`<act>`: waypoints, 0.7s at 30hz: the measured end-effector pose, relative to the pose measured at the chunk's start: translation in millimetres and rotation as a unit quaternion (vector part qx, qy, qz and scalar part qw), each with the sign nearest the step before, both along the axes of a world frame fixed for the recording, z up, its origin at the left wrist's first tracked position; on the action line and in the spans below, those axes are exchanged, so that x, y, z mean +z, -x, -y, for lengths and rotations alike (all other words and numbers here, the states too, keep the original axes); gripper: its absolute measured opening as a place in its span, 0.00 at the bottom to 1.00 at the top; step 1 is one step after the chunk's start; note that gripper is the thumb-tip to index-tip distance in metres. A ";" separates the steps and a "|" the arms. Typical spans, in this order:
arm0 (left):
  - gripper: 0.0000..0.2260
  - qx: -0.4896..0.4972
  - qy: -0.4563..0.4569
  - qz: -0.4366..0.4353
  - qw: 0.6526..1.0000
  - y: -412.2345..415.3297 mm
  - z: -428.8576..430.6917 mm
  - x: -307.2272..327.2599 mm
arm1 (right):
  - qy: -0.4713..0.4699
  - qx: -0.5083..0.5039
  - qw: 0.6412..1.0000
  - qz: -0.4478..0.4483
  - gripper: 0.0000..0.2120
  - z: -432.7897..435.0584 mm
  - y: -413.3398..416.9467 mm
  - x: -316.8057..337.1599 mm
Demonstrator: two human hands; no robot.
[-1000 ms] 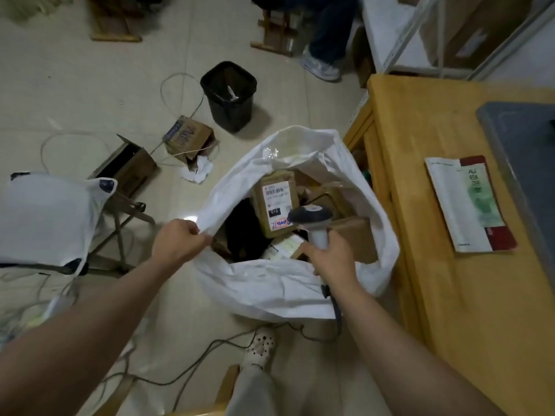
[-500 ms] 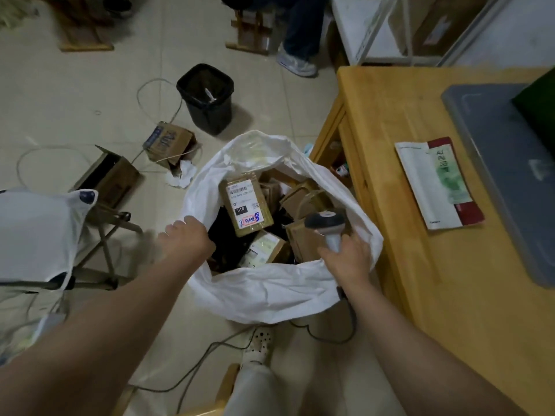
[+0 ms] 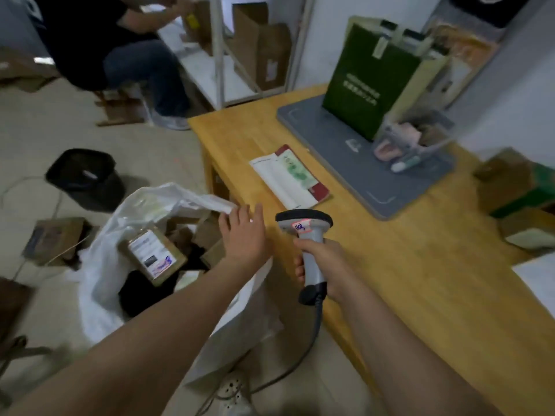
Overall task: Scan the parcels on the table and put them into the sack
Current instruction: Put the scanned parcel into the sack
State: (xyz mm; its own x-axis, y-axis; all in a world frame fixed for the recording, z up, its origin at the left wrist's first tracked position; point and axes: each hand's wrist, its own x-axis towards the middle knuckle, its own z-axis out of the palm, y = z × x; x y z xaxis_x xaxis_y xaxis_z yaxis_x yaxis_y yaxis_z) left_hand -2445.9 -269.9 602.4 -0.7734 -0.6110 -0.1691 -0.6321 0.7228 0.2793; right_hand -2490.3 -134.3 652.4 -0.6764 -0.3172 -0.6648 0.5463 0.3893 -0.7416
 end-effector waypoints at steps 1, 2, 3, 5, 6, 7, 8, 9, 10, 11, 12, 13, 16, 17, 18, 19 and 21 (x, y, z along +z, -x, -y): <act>0.35 -0.028 0.003 -0.011 1.000 14.4 -16.6 5.1 | 0.014 -0.043 0.999 0.007 0.09 -19.8 8.3 4.6; 0.35 -0.058 0.007 -0.021 0.998 28.4 -34.7 10.5 | 0.032 -0.089 0.995 0.012 0.09 -40.9 16.0 8.5; 0.34 -0.089 0.010 -0.029 0.996 41.9 -54.1 15.2 | 0.047 -0.136 0.989 0.011 0.08 -63.7 23.3 12.6; 0.33 -0.156 0.016 -0.041 0.987 67.0 -96.3 23.7 | 0.071 -0.225 0.972 -0.004 0.07 -112.1 35.5 20.4; 0.32 -0.190 0.018 -0.044 0.981 78.9 -118.9 27.2 | 0.079 -0.263 0.961 -0.013 0.07 -137.6 40.6 23.2; 0.31 -0.224 0.017 -0.045 0.973 90.6 -142.7 29.8 | 0.085 -0.297 0.951 -0.020 0.07 -164.2 45.0 25.7; 0.31 -0.256 0.015 -0.045 0.966 101.5 -167.1 31.7 | 0.090 -0.329 0.940 -0.026 0.07 -190.5 49.3 26.7; 0.30 -0.286 0.011 -0.042 0.957 111.7 -191.5 32.4 | 0.095 -0.357 0.929 -0.032 0.07 -216.8 52.7 27.5; 0.29 -0.314 0.005 -0.038 0.949 121.1 -216.4 32.9 | 0.101 -0.383 0.917 -0.038 0.07 -242.8 55.6 27.6; 0.29 -0.341 -0.004 -0.032 0.940 129.8 -241.5 33.2 | 0.107 -0.407 0.906 -0.044 0.06 -268.3 57.7 27.4; 0.28 -0.367 -0.016 -0.025 0.930 138.9 -266.7 32.6 | 0.109 -0.430 0.895 -0.049 0.06 -292.9 60.0 26.8; 0.27 -0.388 -0.032 -0.017 0.921 148.0 -292.7 32.2 | 0.111 -0.451 0.884 -0.054 0.06 -317.1 61.7 26.6; 0.25 -0.405 -0.108 -0.006 0.908 180.1 -366.6 29.6 | 0.111 -0.508 0.851 -0.069 0.06 -382.6 69.1 22.9; 0.26 -0.399 -0.134 -0.004 0.907 192.5 -389.1 28.2 | 0.108 -0.524 0.842 -0.069 0.06 -401.6 72.3 21.0; 0.26 -0.392 -0.155 -0.003 0.907 204.9 -410.3 26.1 | 0.104 -0.539 0.833 -0.070 0.06 -419.3 75.9 18.1; 0.27 -0.384 -0.172 -0.001 0.907 217.3 -429.8 22.8 | 0.099 -0.551 0.826 -0.070 0.06 -435.3 79.1 15.7; 0.27 -0.369 -0.190 -0.001 0.910 241.7 -466.5 16.4 | 0.100 -0.569 0.813 -0.067 0.06 -463.0 87.3 9.2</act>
